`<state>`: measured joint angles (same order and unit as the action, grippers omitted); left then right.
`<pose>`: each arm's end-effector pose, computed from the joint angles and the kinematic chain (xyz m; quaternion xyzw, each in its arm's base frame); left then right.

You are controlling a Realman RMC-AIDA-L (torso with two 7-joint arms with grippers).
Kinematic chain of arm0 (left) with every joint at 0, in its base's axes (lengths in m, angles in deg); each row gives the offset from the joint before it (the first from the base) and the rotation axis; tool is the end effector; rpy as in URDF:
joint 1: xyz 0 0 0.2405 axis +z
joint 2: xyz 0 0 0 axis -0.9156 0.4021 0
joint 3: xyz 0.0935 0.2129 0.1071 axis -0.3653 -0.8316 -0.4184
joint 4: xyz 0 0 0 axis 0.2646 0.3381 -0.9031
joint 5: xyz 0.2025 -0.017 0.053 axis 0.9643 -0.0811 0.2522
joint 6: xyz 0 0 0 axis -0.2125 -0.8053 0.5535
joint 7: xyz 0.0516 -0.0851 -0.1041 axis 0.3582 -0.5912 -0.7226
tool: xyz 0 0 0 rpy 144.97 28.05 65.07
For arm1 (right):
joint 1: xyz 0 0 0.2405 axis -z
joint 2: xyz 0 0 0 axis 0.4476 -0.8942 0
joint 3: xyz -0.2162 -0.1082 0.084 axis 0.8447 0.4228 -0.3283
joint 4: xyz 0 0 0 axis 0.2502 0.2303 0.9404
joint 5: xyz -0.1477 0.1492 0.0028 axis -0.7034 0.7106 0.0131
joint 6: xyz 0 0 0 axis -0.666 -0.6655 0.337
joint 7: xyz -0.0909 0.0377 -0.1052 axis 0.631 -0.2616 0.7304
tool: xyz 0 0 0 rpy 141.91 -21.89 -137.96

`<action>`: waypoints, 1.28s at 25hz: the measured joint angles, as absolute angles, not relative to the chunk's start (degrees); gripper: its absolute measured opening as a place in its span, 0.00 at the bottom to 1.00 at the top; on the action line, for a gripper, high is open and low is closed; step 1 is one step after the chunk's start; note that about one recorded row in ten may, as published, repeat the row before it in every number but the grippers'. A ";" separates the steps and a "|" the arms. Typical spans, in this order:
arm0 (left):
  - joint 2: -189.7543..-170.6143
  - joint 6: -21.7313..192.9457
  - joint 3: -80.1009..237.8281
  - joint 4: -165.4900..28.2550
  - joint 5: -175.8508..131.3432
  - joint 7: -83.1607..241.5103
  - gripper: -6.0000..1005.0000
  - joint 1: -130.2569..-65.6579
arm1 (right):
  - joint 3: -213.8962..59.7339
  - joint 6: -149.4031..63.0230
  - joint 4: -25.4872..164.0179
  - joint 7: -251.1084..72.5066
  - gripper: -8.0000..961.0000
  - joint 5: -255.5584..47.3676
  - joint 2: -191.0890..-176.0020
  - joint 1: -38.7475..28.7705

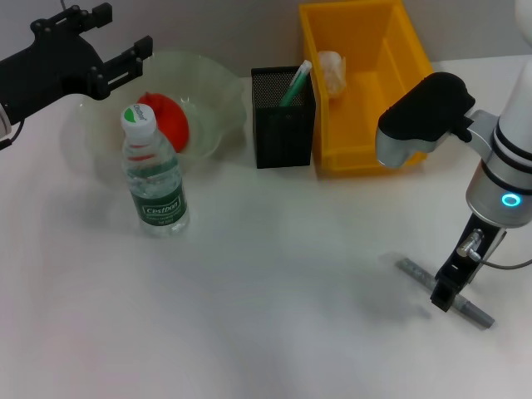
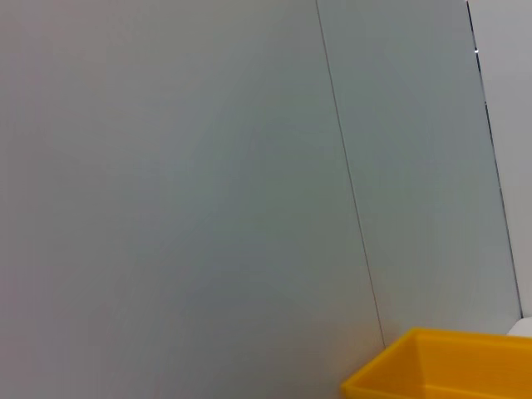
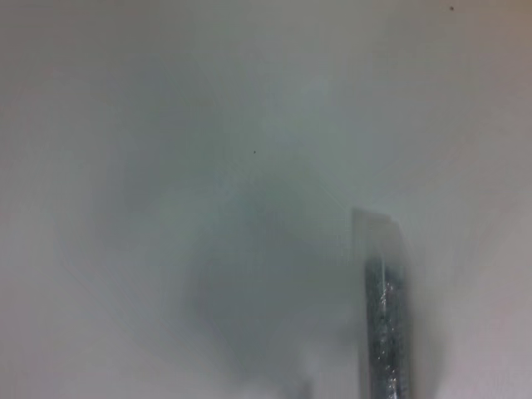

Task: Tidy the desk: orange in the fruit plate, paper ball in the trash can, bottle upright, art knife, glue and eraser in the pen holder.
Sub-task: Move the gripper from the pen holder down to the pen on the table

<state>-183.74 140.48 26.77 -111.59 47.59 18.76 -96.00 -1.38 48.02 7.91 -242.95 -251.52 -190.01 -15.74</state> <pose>-0.2180 0.4037 0.0362 -0.8820 -0.0646 -0.2773 0.3755 0.2064 0.3435 -0.0097 -0.8341 0.3947 -0.3581 0.1426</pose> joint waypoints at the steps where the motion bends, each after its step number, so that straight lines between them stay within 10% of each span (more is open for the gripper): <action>1: -183.74 140.48 26.77 -111.59 47.59 18.76 0.68 -96.00 | -1.38 48.02 7.91 -242.95 0.58 -251.52 -190.01 -15.74; 32: -183.74 140.47 26.77 -111.58 47.59 18.76 0.68 -95.99 | -0.77 44.98 13.33 -242.29 0.53 -251.64 -190.10 -17.90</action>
<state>-183.74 140.47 26.77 -111.58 47.59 18.76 -95.99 -0.77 44.98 13.33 -242.29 -251.64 -190.10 -17.90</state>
